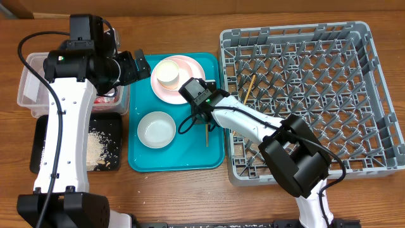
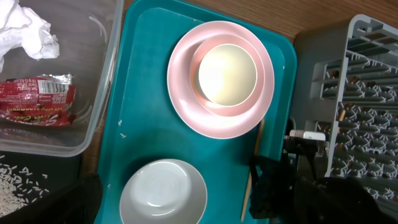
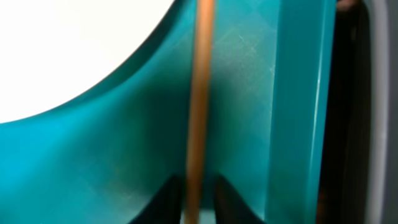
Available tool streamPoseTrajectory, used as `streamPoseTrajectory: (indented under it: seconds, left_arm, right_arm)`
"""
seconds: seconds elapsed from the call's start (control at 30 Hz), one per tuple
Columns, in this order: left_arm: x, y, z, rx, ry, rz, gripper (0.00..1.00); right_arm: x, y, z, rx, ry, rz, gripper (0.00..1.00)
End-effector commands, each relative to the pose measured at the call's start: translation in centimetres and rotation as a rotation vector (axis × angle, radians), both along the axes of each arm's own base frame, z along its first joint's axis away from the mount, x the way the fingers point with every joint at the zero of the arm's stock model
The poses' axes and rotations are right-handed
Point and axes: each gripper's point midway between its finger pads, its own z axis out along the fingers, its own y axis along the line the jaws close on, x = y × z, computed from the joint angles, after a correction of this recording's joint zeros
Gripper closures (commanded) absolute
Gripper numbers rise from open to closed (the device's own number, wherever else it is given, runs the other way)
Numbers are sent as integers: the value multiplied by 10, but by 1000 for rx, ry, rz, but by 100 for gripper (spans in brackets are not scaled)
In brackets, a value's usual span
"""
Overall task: Sort waste into correct bins and load items into the dishwasher
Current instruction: 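Carry second chopstick into the dish rack and release it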
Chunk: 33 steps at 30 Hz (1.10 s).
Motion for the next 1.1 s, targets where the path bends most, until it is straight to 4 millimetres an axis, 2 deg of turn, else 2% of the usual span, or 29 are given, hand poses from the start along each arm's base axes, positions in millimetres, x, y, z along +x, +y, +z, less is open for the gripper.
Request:
streamPoseTrajectory:
  seconds: [0.0, 0.07, 0.23, 0.37, 0.43, 0.6, 0.73, 0.8, 0.9, 1.07]
  left_arm:
    - [2, -2, 2, -2, -7, -17, 0]
    - [2, -2, 2, -2, -7, -17, 0]
    - [2, -2, 2, -2, -7, -17, 0]
    - [2, -2, 2, -2, -7, -17, 0]
    - [2, -2, 2, -2, -7, -17, 0]
    - [2, -2, 2, -2, -7, -17, 0]
    - [2, -2, 2, -2, -7, -17, 0]
    - [2, -2, 2, -2, -7, -17, 0]
    - [2, -2, 2, -2, -7, -17, 0]
    - [2, -2, 2, -2, -7, -17, 0]
  right_arm:
    - [-5, -4, -14, -10, 41, -2, 89]
    - [-3, -2, -9, -7, 37, -2, 95]
    - [5, 2, 20, 7, 15, -6, 96]
    - [16, 8, 61, 48, -40, -5, 96]
    - [20, 6, 89, 59, -74, -14, 96]
    - [21, -21, 148, 47, -149, -38, 96]
    - [17, -50, 180, 31, -181, -61, 96]
    - [17, -66, 184, 21, -171, -88, 96]
    - [20, -83, 180, -10, -143, -83, 96]
    - [19, -101, 169, -21, -95, -105, 96]
